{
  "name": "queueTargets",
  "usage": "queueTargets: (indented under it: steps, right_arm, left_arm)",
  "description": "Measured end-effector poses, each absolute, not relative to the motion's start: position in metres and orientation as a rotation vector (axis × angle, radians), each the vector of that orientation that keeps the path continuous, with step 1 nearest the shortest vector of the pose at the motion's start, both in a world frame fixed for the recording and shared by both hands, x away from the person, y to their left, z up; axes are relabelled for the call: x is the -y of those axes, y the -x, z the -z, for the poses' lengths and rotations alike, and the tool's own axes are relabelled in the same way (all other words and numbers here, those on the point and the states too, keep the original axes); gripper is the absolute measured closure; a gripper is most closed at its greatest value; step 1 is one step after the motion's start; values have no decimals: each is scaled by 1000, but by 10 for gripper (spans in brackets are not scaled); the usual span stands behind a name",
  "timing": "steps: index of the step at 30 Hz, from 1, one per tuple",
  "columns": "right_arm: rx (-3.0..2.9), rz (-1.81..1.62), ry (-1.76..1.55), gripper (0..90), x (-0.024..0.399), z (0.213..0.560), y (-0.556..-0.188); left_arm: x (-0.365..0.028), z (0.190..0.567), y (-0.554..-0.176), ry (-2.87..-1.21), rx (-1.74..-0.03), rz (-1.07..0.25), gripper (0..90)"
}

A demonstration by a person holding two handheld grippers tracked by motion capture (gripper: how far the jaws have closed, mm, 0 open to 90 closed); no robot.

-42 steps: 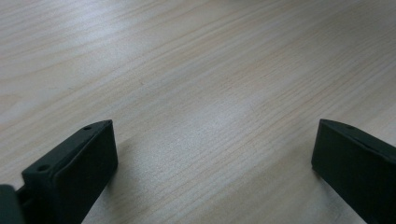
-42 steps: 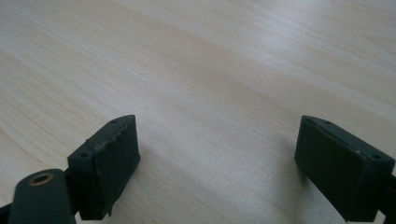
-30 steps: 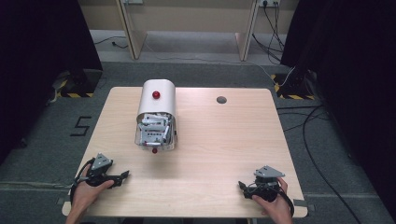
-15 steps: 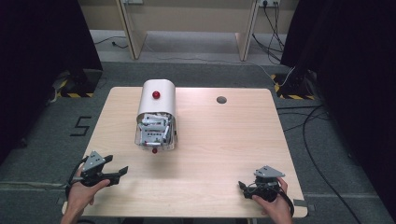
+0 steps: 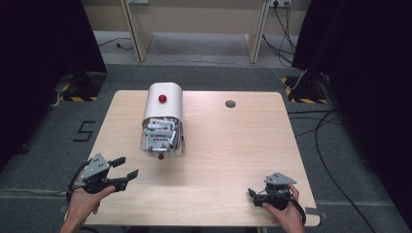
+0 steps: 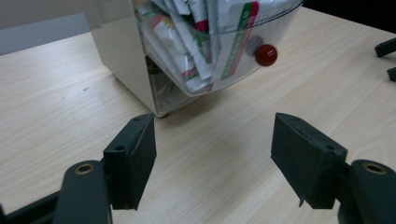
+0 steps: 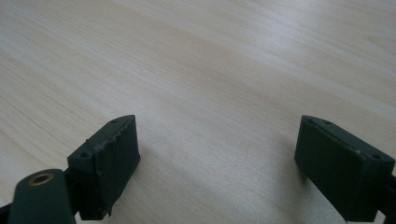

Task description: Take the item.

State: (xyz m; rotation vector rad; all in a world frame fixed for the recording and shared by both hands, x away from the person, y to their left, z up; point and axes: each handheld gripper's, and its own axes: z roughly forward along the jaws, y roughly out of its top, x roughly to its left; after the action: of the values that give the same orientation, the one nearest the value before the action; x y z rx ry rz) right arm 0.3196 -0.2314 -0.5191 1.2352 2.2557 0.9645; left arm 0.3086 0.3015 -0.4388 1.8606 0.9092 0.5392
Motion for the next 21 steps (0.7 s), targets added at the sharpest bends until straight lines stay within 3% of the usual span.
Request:
queueTargets:
  steps: [10,21]
  right_arm:
    - [-2255,-965,-1235,146,231,519,-320]
    - [-2256,-965,-1235,146,231,519,-320]
  left_arm:
    - [-297,418,-311,-1806,-859,-558,472]
    - [-289,399,-326,-1790,-828,-548,552]
